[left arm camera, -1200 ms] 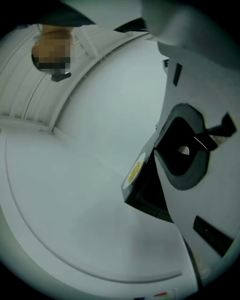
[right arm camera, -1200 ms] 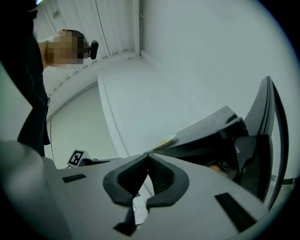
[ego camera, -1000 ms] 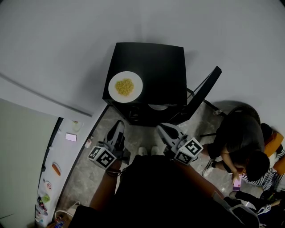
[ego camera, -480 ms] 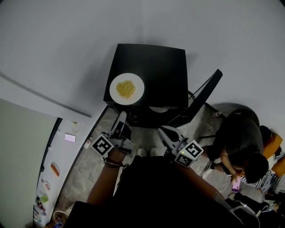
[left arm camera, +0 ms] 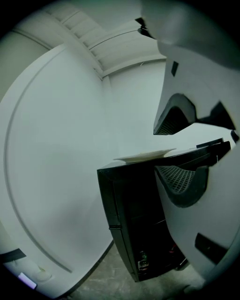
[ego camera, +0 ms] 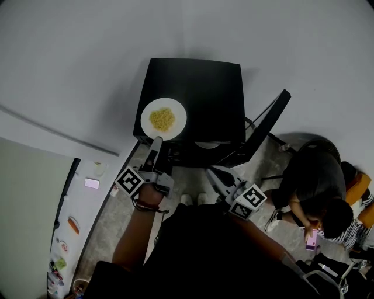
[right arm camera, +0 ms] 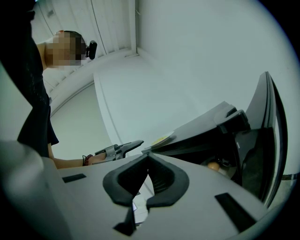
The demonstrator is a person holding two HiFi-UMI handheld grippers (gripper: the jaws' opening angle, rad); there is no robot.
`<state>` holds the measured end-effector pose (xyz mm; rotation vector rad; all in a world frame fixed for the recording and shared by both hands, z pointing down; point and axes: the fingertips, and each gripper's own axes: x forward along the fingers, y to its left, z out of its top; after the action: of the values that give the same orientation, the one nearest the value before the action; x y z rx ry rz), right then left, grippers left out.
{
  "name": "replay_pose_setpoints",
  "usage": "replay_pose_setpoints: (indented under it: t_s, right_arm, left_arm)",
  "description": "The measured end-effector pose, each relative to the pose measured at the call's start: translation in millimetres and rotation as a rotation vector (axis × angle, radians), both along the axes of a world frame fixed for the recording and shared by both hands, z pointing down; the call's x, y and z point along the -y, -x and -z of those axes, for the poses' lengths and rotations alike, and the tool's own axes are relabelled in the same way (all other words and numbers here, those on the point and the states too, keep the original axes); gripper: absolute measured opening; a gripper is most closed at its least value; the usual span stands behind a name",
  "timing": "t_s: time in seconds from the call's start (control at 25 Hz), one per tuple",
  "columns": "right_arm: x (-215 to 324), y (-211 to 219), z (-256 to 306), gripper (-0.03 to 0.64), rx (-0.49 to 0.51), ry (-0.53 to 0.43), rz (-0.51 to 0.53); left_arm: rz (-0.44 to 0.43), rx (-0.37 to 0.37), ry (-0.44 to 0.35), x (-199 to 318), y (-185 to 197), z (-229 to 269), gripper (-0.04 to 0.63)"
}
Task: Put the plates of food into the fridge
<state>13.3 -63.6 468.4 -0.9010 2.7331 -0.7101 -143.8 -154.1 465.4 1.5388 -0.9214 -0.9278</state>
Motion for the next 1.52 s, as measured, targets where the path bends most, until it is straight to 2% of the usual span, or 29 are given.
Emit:
replay_pose_setpoints:
  t_s: [0.4,0.48,0.6,0.84,1.08,1.52]
  right_arm:
    - [4.5,-5.4,-6.2,0.025,0.029,0.033,-0.012]
    - [4.7,-5.1,-7.6,0.025,0.028,0.034,-0.011]
    - [5.0,-5.4,-10.1,0.025,0.029,0.039,-0.009]
    - [5.7,-10.1,-14.7,0.025,0.037,0.060,-0.016]
    - [3.3,-8.0,-14.7,0.026,0.053,0.070,-0.009]
    - [-8.4,-6.1,-17.2,0.025,0.074,0.099,0.008]
  left_arm:
    - [0.008,0.023,0.053,5.9,1.4,-8.6,0.192]
    - [0.009,0.024,0.056,5.1,0.7,-8.3,0.114]
    - [0.024,0.011,0.051,5.3,2.4,-4.4,0.052]
    - [0.050,-0.063,0.065,2.2,4.0,-5.9,0.040]
    - [0.049,0.006,-0.013,-12.0,5.5,9.6,0.035]
    - [0.082,-0.098,-0.013,-40.6,9.4,6.4,0.034]
